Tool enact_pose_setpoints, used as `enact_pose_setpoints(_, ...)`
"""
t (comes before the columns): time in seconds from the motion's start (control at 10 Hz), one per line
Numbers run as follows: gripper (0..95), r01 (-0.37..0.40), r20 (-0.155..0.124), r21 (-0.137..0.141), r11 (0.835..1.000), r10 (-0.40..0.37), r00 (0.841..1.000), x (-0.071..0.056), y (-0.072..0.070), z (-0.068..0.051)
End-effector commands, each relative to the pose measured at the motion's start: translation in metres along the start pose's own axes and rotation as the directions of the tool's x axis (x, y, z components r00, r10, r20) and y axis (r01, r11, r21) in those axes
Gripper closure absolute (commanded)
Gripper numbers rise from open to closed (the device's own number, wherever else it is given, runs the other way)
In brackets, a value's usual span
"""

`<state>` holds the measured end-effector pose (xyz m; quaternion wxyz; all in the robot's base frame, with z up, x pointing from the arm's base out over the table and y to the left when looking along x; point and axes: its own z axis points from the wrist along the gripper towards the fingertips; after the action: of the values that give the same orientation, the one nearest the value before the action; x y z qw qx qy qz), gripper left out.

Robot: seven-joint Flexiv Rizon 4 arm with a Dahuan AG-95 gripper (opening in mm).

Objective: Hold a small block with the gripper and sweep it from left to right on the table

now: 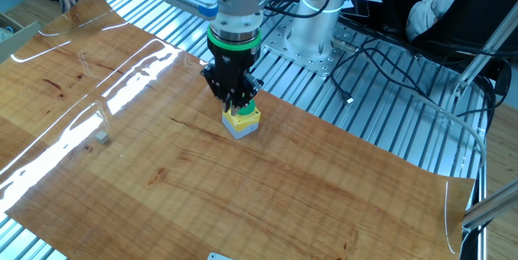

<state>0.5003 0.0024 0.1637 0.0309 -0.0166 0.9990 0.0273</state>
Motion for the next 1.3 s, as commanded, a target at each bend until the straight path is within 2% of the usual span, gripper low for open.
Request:
enact_pose_setpoints(0.1,95.0,-0.001,0.0,0.003,1.0,0.001,1.0,0.0,0.0,0.002)
enact_pose_setpoints(0.5,95.0,-0.005,-0.007,-0.001,1.0,0.005,1.0,-0.001,0.002,0.007)
enact_pose_setpoints(0.7,95.0,-0.008,-0.007,-0.006,1.0,0.008,1.0,-0.004,0.003,0.018)
enact_pose_setpoints(0.9,95.0,-0.02,-0.017,-0.004,1.0,0.02,1.0,-0.009,0.001,0.023)
enact_pose_setpoints(1.0,95.0,-0.024,-0.02,-0.004,1.0,0.024,1.0,-0.011,-0.003,0.025)
enact_pose_setpoints(1.1,95.0,-0.014,-0.022,-0.007,1.0,0.014,1.0,-0.013,-0.019,0.032)
enact_pose_setpoints(1.3,95.0,0.01,-0.013,-0.009,1.0,-0.01,1.0,-0.017,-0.04,0.044)
